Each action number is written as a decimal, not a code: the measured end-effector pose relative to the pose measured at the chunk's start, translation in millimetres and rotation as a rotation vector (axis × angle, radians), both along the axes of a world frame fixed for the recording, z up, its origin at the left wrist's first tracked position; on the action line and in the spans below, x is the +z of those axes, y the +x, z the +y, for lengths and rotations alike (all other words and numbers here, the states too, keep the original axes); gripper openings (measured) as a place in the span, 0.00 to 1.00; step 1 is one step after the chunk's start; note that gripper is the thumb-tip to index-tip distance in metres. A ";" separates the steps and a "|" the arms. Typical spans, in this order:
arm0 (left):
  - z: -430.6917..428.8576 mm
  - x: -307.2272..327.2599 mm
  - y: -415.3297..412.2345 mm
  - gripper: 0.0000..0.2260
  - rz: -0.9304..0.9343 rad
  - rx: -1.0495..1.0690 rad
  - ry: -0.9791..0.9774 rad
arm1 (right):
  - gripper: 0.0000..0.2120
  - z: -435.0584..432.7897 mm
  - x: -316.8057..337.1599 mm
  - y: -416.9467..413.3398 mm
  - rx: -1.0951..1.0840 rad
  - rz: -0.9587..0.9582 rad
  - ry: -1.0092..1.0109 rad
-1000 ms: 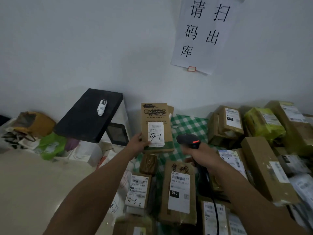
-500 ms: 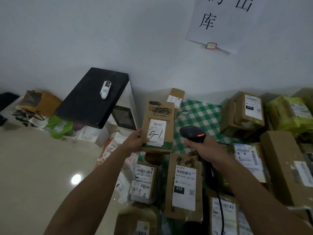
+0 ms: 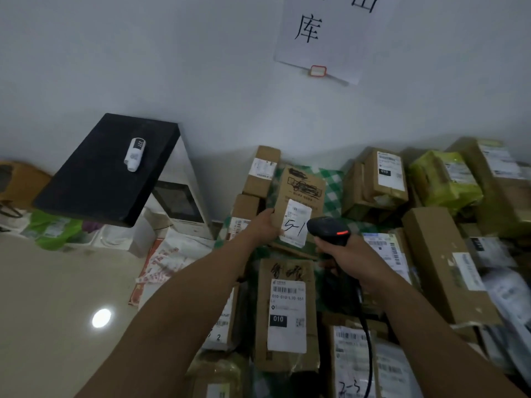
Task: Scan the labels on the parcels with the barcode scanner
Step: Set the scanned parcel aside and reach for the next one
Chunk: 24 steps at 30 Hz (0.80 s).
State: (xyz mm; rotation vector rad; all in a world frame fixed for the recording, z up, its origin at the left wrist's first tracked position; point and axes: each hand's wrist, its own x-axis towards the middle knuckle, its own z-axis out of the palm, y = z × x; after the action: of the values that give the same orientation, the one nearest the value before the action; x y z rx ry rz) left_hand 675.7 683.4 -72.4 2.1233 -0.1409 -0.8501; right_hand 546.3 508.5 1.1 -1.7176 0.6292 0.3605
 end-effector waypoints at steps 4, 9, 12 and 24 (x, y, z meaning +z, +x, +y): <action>-10.9 -30.5 2.8 0.23 0.037 -0.047 0.117 | 0.11 -15.2 -6.6 -8.9 -0.053 0.023 -0.002; -18.0 -53.1 10.1 0.26 0.015 -0.113 0.287 | 0.10 -28.1 -5.5 -20.0 -0.088 0.039 -0.029; -27.0 -42.0 5.6 0.16 -0.133 -0.174 0.314 | 0.10 -35.8 0.1 -26.7 -0.115 0.022 -0.028; -120.9 18.4 -106.0 0.26 0.054 -0.225 -0.195 | 0.08 -79.6 42.7 -100.2 -0.342 -0.121 0.050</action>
State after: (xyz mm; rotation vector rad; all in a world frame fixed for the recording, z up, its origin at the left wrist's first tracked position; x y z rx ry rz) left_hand 569.7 562.5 -53.9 1.9235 -0.4234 -0.9820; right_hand 446.1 428.9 43.8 -1.5364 0.8020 0.0305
